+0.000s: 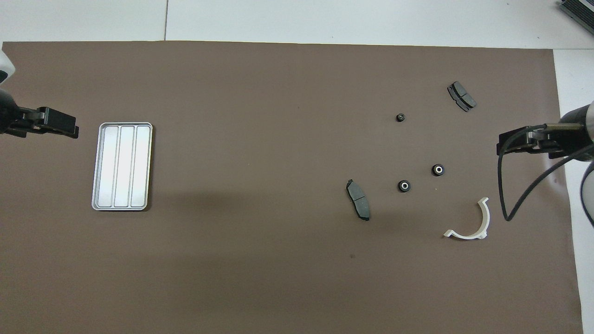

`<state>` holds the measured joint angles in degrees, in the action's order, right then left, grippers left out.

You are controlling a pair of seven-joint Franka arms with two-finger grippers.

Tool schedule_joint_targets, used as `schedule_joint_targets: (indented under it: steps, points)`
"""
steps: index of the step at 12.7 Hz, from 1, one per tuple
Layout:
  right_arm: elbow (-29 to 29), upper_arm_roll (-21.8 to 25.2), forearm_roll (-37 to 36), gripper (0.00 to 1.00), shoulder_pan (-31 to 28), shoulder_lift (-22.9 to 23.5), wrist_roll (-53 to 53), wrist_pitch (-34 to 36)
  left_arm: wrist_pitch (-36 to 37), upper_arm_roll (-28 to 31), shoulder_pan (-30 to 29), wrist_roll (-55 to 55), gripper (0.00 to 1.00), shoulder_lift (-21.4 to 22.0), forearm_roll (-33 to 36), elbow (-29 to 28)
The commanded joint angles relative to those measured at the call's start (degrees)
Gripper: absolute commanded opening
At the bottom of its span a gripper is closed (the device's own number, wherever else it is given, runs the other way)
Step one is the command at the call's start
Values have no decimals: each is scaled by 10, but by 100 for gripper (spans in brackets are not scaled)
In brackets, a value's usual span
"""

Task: Pick bearing gear from pile to tray
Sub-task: 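Move the right gripper over the black bearing beside the brake pad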

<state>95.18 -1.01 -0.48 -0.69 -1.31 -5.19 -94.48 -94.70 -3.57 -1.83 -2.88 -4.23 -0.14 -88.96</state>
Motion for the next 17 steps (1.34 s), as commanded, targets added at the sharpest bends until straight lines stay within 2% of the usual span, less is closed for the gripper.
schedule_joint_targets:
  steps: [1, 7, 11, 17]
  points:
    - [20, -1, -8, 100, -1, -18, 11, -6, -6, 2, 3, -1, 100, 12, 7, -15]
    - [19, -1, 0, 100, -4, -18, 17, 1, -6, 2, 3, -1, 100, 12, 7, -15]
    - [47, -1, 0, 100, -2, -19, 28, -46, -6, 2, 4, 1, 100, 12, 7, -15]
    - [174, -1, 0, 100, -6, 0, 46, -214, -7, 2, 4, 2, 100, 12, 7, -18]
